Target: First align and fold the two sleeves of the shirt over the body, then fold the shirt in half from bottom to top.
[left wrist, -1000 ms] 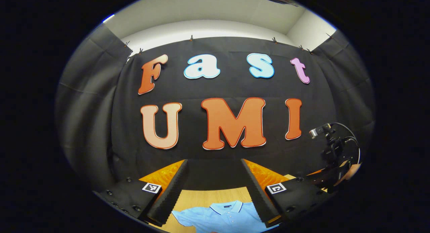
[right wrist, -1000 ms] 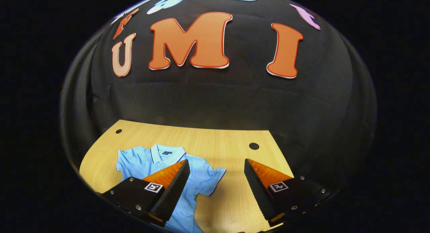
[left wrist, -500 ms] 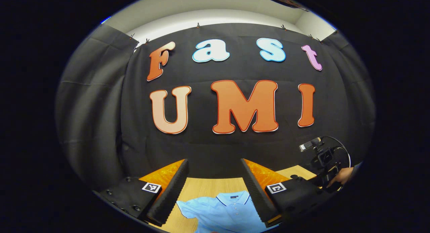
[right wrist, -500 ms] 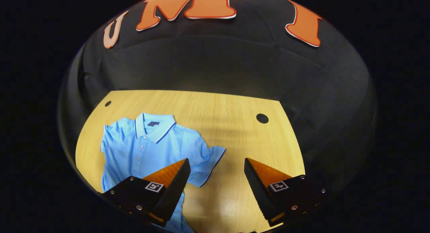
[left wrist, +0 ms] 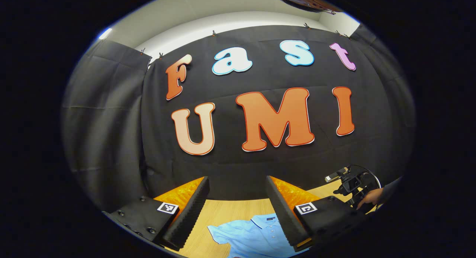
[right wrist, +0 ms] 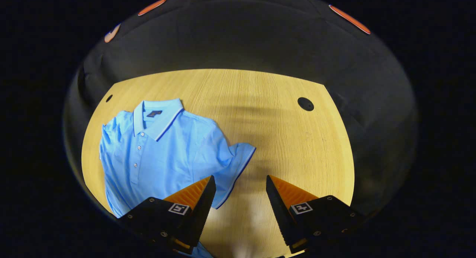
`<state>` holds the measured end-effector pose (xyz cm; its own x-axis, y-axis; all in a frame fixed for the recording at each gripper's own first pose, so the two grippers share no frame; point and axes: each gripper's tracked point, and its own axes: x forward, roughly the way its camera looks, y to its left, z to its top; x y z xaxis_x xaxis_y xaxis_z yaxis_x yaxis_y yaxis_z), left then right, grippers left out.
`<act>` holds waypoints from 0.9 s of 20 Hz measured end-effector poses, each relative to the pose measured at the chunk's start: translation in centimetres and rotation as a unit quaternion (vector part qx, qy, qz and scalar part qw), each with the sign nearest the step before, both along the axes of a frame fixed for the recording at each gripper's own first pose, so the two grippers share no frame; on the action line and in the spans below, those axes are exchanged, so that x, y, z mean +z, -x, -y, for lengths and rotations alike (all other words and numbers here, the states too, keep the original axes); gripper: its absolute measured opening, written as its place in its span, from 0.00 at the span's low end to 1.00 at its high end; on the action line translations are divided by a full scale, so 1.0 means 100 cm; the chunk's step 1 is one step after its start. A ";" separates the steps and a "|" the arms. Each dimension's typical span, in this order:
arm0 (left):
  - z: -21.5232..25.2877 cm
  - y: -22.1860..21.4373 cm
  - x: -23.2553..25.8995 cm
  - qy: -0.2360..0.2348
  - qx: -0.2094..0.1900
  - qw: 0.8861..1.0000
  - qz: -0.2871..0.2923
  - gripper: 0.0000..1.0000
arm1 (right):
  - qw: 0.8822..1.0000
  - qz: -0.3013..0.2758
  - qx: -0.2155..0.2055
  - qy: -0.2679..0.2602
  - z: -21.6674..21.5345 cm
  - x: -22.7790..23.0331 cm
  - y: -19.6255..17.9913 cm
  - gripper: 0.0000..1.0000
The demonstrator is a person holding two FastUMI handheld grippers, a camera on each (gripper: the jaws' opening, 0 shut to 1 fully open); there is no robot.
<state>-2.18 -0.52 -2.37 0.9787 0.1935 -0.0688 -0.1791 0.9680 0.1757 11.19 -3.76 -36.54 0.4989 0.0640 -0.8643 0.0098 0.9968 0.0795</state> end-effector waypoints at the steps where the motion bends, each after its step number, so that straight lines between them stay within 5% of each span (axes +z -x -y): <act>1: 0.002 0.001 0.000 -0.005 0.001 1.000 -0.004 0.97 | 1.000 -0.012 0.004 0.000 -0.001 -0.007 -0.001 0.82; 8: 0.006 0.005 -0.002 -0.021 0.016 1.000 -0.016 1.00 | 0.998 -0.068 0.007 -0.017 -0.018 -0.045 -0.003 0.72; 10: 0.004 0.006 -0.004 -0.023 0.021 0.999 -0.020 1.00 | 0.997 -0.071 -0.003 -0.034 -0.024 -0.047 -0.007 0.55; 14: 0.004 0.009 -0.006 -0.018 0.028 0.999 -0.026 1.00 | 0.996 -0.071 -0.031 -0.038 -0.022 -0.047 -0.013 0.42; 15: 0.005 0.008 -0.005 -0.018 0.028 0.999 -0.027 1.00 | 0.996 -0.069 -0.033 -0.042 -0.023 -0.047 -0.015 0.24; 18: 0.005 0.011 -0.004 -0.020 0.032 0.999 -0.027 1.00 | 0.994 -0.064 -0.042 -0.072 -0.022 -0.042 -0.017 0.08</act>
<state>-3.31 -0.98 -2.78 0.9594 0.2589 -0.1118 -0.2293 0.9470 0.2251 12.85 -1.53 -40.73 0.3949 0.1548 -0.9056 0.1123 0.9702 0.2149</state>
